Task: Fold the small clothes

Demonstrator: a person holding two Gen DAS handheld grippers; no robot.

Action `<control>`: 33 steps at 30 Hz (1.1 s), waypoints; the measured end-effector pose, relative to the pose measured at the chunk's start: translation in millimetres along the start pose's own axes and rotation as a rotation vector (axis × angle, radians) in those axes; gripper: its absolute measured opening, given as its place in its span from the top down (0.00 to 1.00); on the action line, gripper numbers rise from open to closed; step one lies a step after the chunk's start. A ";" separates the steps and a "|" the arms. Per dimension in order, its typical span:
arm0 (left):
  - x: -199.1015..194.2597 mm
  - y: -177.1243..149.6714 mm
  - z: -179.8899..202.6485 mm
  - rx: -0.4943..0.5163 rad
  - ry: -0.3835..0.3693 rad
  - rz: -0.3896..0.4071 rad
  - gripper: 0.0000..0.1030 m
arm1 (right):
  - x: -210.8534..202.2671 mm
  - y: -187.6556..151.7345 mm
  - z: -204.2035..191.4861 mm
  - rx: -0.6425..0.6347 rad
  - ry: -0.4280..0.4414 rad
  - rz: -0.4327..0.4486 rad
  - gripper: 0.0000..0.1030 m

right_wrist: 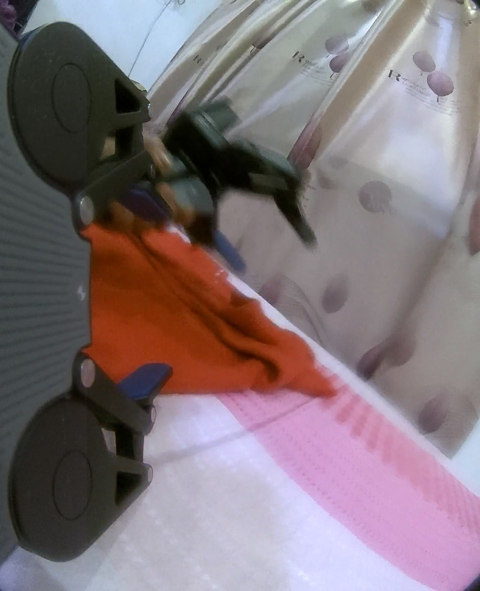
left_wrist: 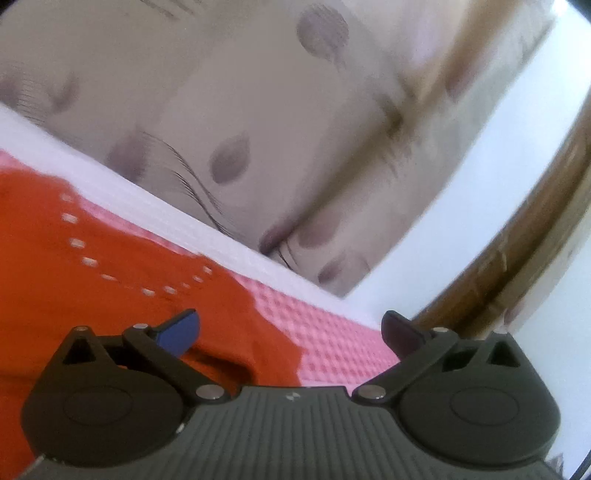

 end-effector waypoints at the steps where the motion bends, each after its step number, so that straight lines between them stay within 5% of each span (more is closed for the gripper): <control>1: -8.9 7.1 -6.0 0.002 0.019 0.018 0.00 | -1.0 4.6 -4.3 -0.016 0.003 0.006 0.18; 7: -74.9 6.3 -84.8 0.050 0.264 0.046 0.00 | 42.1 32.1 -37.8 -0.272 -0.068 -0.007 0.10; 11: -92.8 4.7 -132.4 -0.019 0.372 0.095 0.00 | 118.5 23.6 -65.3 -0.638 -0.231 -0.082 0.10; 17: -99.2 8.7 -134.4 0.026 0.386 0.149 0.00 | 211.6 9.1 -42.9 -1.090 -0.526 -0.137 0.12; 20: -103.3 10.0 -138.6 0.022 0.398 0.166 0.00 | 196.3 49.5 -11.1 -0.769 -0.567 -0.033 0.12; 24: -108.5 9.7 -144.9 -0.022 0.414 0.197 0.00 | 141.2 77.1 38.0 -0.247 -0.482 0.063 0.12; 29: -115.5 12.2 -146.2 -0.025 0.460 0.228 0.00 | 85.6 70.4 49.5 0.033 -0.258 0.130 0.11; 33: -129.0 19.1 -154.4 -0.045 0.530 0.275 0.00 | 47.0 50.7 39.4 0.083 -0.141 0.085 0.11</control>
Point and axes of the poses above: each gripper's, at about its wrist camera, not at the fingertips, and x roughly the way its jaws point, z to its right, y to its top, the point moved 8 cm from there along x, roughly the way its jaws point, and after that the axes turned 6 degrees about z, right-handed, at the moved point
